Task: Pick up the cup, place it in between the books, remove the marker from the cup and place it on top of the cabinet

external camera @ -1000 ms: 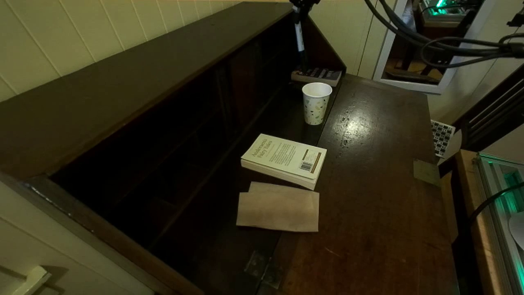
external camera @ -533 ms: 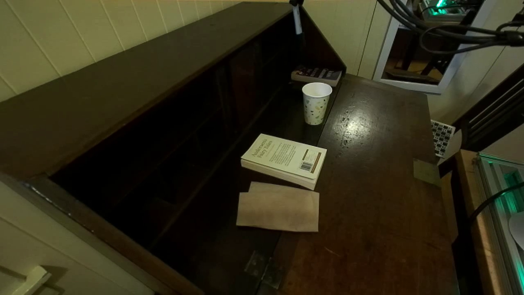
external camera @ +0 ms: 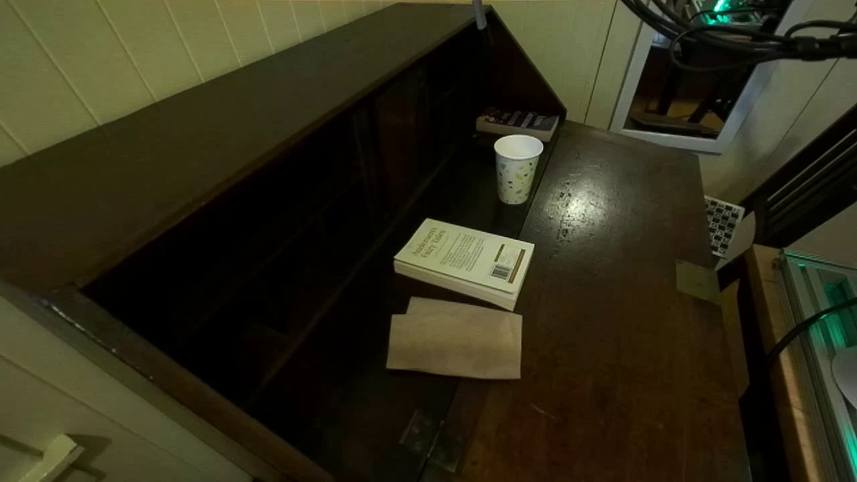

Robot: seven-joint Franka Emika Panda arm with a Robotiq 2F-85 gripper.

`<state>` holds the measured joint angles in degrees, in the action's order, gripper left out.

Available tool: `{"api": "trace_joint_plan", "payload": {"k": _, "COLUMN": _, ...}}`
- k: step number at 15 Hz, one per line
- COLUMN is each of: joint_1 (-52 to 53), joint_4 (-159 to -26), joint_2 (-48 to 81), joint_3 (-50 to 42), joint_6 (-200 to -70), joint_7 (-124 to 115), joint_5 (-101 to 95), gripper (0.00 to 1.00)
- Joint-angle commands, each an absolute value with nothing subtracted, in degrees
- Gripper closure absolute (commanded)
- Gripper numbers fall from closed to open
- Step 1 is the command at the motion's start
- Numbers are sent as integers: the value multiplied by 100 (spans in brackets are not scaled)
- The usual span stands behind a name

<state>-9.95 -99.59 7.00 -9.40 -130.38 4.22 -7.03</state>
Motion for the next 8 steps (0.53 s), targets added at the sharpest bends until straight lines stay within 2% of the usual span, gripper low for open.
{"api": "trace_joint_plan", "payload": {"k": 1, "joint_1": -943, "joint_4": -9377, "joint_2": 1158, "joint_3": -929, "joint_6": -13168, "joint_7": 736, "joint_5": -1125, "gripper": 94}}
{"api": "trace_joint_plan", "payload": {"k": 8, "joint_1": -821, "joint_4": -8802, "joint_2": 1649, "joint_3": -897, "joint_6": -13286, "joint_7": 1427, "joint_5": -1895, "gripper": 94}}
